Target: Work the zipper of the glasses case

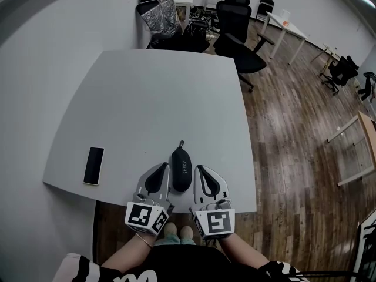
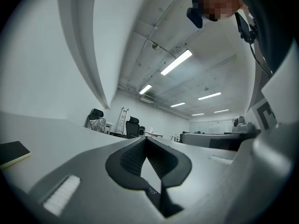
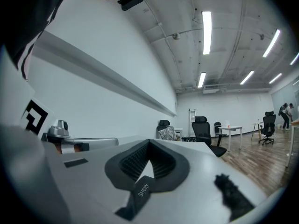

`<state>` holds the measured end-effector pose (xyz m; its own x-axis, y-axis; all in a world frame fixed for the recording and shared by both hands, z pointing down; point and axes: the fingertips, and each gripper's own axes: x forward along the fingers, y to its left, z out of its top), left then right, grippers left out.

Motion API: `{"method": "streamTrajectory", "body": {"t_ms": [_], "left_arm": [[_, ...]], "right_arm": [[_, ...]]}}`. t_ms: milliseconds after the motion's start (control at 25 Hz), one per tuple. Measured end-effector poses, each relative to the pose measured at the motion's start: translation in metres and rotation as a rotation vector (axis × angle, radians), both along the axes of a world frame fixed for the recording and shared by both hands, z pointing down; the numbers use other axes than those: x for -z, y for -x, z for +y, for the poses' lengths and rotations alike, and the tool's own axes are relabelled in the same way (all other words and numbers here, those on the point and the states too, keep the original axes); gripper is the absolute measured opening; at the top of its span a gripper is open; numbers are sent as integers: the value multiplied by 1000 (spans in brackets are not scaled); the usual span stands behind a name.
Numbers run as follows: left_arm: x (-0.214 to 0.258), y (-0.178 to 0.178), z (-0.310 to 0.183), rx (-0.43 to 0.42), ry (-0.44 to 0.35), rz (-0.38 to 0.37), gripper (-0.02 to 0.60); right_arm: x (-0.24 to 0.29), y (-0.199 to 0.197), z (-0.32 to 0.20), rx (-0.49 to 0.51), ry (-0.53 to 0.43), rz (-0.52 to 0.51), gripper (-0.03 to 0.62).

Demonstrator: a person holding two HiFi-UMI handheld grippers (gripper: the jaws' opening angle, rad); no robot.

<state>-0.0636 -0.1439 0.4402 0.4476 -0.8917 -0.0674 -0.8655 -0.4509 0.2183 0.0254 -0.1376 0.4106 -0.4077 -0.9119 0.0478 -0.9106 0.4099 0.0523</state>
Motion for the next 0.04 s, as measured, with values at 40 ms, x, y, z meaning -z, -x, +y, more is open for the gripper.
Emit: {"method": "streamTrajectory", "body": {"t_ms": [40], "left_arm": [[0,0,0,1,1,1,-11]], "right_arm": [[0,0,1,2,-2,1,3]]}}
